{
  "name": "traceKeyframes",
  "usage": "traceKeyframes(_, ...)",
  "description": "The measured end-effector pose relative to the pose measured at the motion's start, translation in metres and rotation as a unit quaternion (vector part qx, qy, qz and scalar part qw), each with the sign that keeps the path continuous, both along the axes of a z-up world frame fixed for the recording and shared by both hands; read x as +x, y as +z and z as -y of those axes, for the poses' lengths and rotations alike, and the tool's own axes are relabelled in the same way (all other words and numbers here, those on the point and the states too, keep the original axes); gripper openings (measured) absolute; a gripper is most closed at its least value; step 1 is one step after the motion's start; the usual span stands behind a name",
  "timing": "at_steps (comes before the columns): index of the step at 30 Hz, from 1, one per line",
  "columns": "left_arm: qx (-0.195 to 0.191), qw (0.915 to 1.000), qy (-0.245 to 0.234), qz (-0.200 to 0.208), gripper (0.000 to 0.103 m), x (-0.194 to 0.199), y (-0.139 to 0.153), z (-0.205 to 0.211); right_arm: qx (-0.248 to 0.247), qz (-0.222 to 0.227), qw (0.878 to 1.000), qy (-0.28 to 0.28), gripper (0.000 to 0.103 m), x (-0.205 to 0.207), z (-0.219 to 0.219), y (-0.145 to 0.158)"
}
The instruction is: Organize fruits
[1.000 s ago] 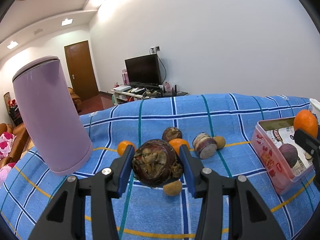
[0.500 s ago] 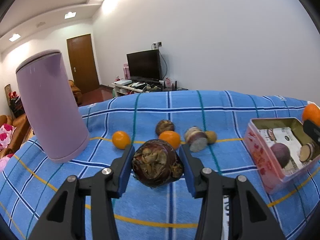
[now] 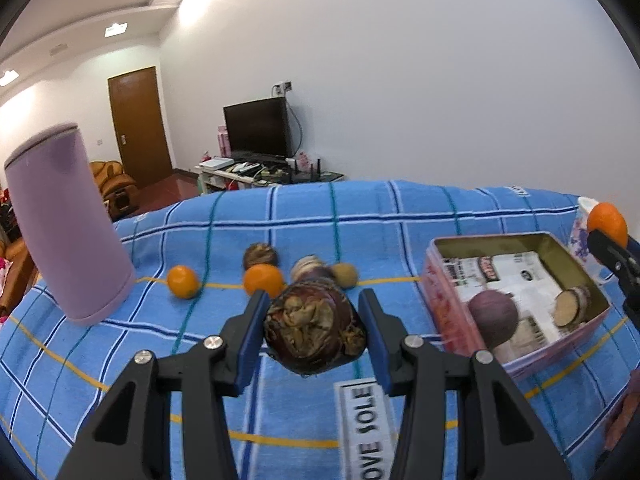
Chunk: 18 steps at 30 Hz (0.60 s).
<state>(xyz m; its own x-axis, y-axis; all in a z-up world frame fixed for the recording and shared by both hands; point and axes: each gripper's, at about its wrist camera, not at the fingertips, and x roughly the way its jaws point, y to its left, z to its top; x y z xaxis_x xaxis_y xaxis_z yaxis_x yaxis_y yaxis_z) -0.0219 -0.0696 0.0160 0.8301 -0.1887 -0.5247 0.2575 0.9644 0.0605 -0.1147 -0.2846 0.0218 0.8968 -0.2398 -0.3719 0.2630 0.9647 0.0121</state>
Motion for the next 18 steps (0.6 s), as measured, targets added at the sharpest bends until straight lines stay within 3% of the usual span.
traceKeyframes(10, -0.001, 0.9990, -0.042, 0.015, 0.048, -0.005, 0.013, 0.054, 0.004, 0.002, 0.999, -0.041, 0.047, -0.009, 0.044, 0.002)
traceKeyframes(18, -0.001, 0.9971, -0.075, -0.006, 0.048, 0.003, 0.003, 0.112, 0.014, -0.014, 0.998, -0.067, 0.047, 0.002, 0.072, 0.000)
